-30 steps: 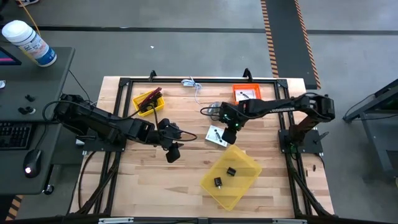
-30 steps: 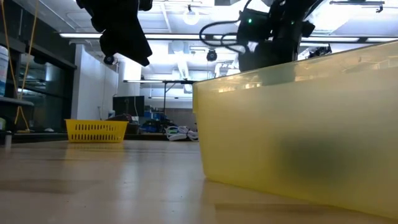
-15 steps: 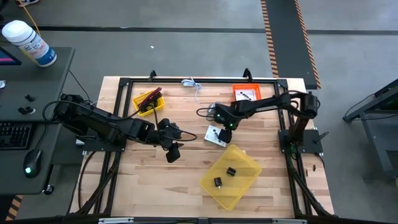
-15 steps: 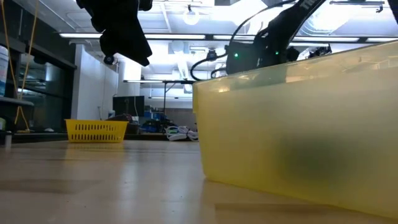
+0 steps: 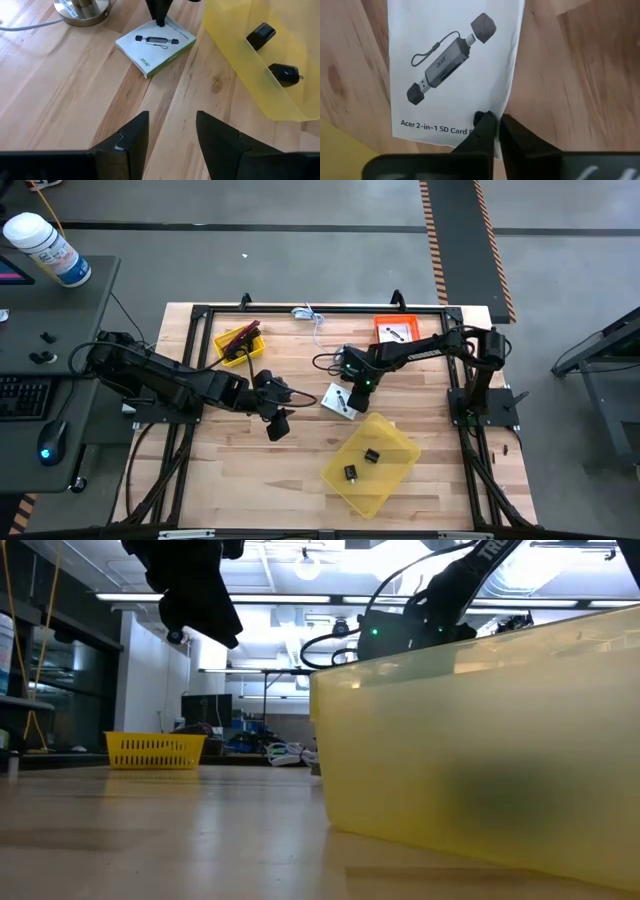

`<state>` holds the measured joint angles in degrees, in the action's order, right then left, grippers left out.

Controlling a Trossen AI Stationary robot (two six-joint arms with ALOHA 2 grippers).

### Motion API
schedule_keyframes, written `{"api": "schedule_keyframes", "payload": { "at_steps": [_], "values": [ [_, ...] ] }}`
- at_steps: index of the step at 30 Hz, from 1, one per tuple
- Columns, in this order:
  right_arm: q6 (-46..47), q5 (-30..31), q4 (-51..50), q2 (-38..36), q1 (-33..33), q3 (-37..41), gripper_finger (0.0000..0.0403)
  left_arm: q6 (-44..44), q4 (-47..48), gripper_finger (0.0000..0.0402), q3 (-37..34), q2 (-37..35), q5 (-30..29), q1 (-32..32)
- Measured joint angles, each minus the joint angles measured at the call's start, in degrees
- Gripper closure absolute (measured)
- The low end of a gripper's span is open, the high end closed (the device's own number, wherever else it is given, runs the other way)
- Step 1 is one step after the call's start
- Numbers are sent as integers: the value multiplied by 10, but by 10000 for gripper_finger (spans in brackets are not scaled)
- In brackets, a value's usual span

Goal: Pick and place items into bin
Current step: Put the white card reader box into the orange bin

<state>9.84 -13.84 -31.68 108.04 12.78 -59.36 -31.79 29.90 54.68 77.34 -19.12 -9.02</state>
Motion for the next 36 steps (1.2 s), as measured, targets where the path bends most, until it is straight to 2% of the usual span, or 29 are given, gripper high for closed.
{"api": "schedule_keyframes", "payload": {
  "at_steps": [16,20,29,33,36],
  "values": [
    [2,46,-110,-200,-1,4,402,2,3,252,0,0,-13,0],
    [-17,79,-156,-240,4,4,403,3,3,252,0,0,-15,0],
    [-144,196,-246,-293,68,3,403,3,2,252,0,0,-16,0],
    [-223,227,-253,-301,118,3,403,2,2,252,0,0,-15,0],
    [-298,276,-255,-302,150,3,402,2,2,252,0,0,-15,0]
  ]
}}
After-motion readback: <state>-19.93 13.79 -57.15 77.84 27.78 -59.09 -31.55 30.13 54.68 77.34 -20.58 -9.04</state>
